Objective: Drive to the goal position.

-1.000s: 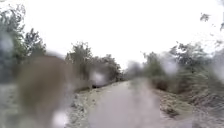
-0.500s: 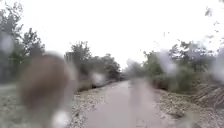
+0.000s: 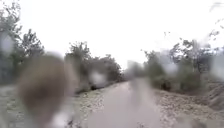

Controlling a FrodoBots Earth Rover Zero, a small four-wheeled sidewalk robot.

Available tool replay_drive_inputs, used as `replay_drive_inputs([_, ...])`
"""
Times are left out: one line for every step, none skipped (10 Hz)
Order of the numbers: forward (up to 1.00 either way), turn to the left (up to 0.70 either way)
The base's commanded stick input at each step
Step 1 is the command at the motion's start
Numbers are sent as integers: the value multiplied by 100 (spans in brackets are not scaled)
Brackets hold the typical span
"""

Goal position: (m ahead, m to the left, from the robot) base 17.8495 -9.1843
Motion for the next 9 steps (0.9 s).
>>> replay_drive_inputs([45,-27])
replay_drive_inputs([45,-9])
replay_drive_inputs([45,0])
replay_drive_inputs([45,0])
replay_drive_inputs([45,0])
replay_drive_inputs([45,0])
replay_drive_inputs([45,0])
replay_drive_inputs([45,0])
replay_drive_inputs([45,0])
